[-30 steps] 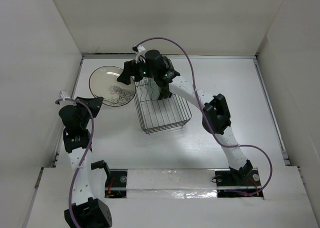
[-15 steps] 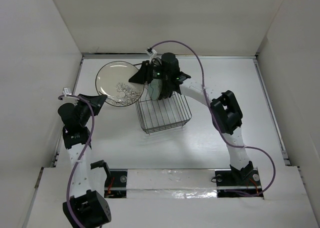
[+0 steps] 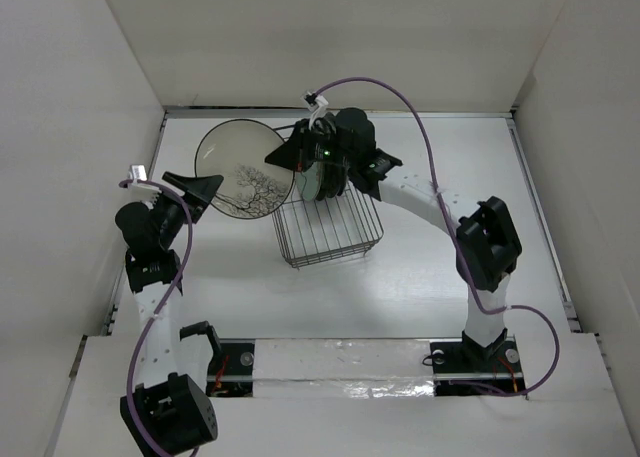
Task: Load the plates into the dish rack
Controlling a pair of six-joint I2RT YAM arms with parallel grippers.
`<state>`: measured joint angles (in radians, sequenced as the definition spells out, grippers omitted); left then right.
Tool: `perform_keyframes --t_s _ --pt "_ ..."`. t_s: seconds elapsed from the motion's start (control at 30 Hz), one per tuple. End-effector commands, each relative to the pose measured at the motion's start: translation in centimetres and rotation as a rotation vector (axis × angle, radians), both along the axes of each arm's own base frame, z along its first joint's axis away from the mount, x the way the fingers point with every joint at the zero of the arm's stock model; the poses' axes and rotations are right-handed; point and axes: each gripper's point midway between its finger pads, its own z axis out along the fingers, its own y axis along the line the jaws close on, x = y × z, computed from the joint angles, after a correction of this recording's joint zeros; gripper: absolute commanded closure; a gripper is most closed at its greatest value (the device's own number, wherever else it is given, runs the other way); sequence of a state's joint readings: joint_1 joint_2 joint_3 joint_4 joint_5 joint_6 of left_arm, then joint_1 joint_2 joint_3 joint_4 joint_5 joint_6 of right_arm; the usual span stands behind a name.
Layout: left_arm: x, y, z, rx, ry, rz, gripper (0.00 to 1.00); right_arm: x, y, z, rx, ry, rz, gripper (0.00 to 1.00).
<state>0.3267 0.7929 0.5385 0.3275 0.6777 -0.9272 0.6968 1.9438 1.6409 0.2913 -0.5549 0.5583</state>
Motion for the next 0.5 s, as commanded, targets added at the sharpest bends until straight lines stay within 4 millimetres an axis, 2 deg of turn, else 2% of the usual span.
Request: perform_keyframes --t_s 0.0,0.07,0.13,0.17,0.27,0.3,0.33,0.4,0.43,0.47 --pt "0.3 0.6 3.5 0.096 -0.103 0.028 0.30 2.2 -3.8 7.5 0.055 -0.176 -0.276 1.00" --pt "0.3 1.3 3.8 0.143 -0.107 0.068 0.27 3.4 -5.6 8.0 0.030 -0.194 -0.376 1.00" --pt "0.6 2.2 3.1 0.159 -0.071 0.122 0.24 4.6 -7.4 8.1 0.007 -0.195 -0.497 1.00" --pt "0.6 2.4 3.0 0.170 -0.065 0.133 0.24 4.7 -8.1 8.9 0.009 -0.210 -0.528 1.00" --pt "0.9 2.9 2.1 0.173 -0.039 0.154 0.24 6.0 -10.0 9.0 -0.033 -0.222 -0.653 1.00" --pt "0.9 2.9 1.8 0.176 -0.034 0.150 0.24 6.1 -10.0 8.9 -0.053 -0.228 -0.677 1.00" --pt "1.1 2.9 1.4 0.174 -0.027 0.145 0.26 7.0 -11.2 8.8 -0.081 -0.225 -0.759 1.00" --pt "1.1 2.6 0.4 0.167 -0.010 0.122 0.28 7.1 -10.9 8.1 -0.149 -0.253 -0.806 1.00" --pt "1.2 2.4 0.2 0.161 -0.012 0.112 0.29 7.6 -11.7 7.6 -0.193 -0.252 -0.878 1.00" --pt "1.2 2.3 -0.7 0.154 0.003 0.102 0.30 7.5 -11.5 8.1 -0.214 -0.278 -0.899 1.00"
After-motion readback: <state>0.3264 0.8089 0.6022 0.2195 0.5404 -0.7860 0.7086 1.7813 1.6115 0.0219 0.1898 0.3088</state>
